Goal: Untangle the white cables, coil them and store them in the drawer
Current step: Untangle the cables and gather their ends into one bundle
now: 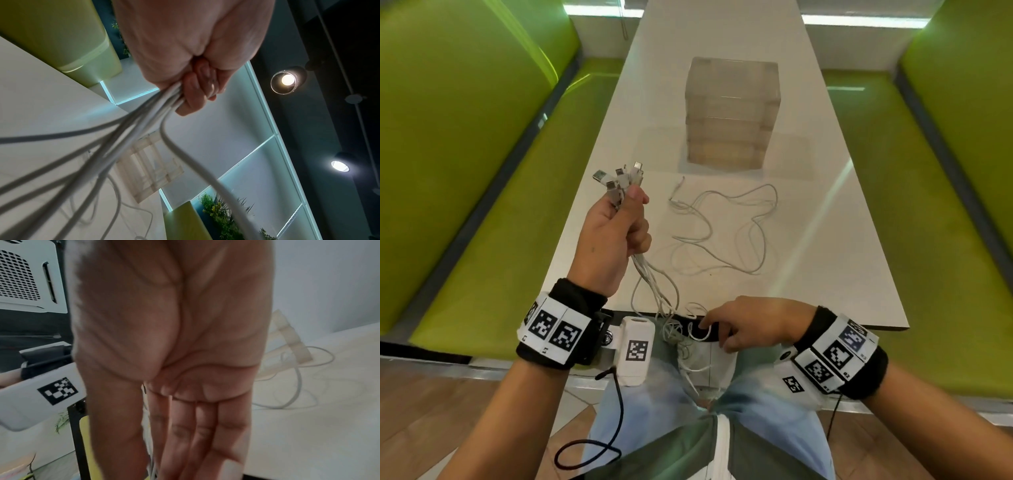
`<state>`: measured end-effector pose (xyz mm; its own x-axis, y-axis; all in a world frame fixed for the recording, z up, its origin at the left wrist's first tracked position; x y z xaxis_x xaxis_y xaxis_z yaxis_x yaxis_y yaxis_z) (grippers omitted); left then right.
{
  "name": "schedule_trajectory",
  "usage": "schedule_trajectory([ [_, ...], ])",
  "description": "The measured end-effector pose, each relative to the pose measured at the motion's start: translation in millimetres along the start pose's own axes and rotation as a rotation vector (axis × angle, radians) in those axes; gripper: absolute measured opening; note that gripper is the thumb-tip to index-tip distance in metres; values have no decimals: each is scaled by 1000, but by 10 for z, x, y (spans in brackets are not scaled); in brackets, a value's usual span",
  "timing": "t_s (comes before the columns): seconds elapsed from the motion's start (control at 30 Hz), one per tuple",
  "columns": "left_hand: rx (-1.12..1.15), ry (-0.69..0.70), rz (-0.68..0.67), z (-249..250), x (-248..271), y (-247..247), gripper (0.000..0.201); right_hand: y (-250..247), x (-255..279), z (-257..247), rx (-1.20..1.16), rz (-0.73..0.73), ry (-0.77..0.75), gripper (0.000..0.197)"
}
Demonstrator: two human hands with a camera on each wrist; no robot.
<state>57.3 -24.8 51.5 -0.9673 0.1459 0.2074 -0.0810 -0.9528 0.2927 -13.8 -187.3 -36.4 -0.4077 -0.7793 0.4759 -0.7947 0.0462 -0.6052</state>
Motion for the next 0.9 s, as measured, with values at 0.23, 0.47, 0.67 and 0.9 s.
schedule_trajectory([
  [0.23,29,10,-32,63,6,7,26,-281,13,182,-30,262,42,23],
  [0.47,45,-16,-27,12,-13,2,26,-901,-9,204,-130,656,49,14],
  [0.67,-25,-71,-4,-73,-25,-9,21,-1022,-449,202,-59,543,152,38],
  [0.9,-43,-139,68,-224,-20,-123,17,-897,-185,41,-62,229,58,23],
])
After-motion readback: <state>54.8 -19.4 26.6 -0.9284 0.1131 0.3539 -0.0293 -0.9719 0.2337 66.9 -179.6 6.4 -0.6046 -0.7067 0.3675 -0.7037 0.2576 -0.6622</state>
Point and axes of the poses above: each hand's wrist, its own x-axis away from the middle knuckle, its own y-axis out of the palm, z = x × y, the point moved 6 cm from there along -x, towards the middle knuckle, and after that the axes turned 13 degrees about -y, right-handed, at the moved point
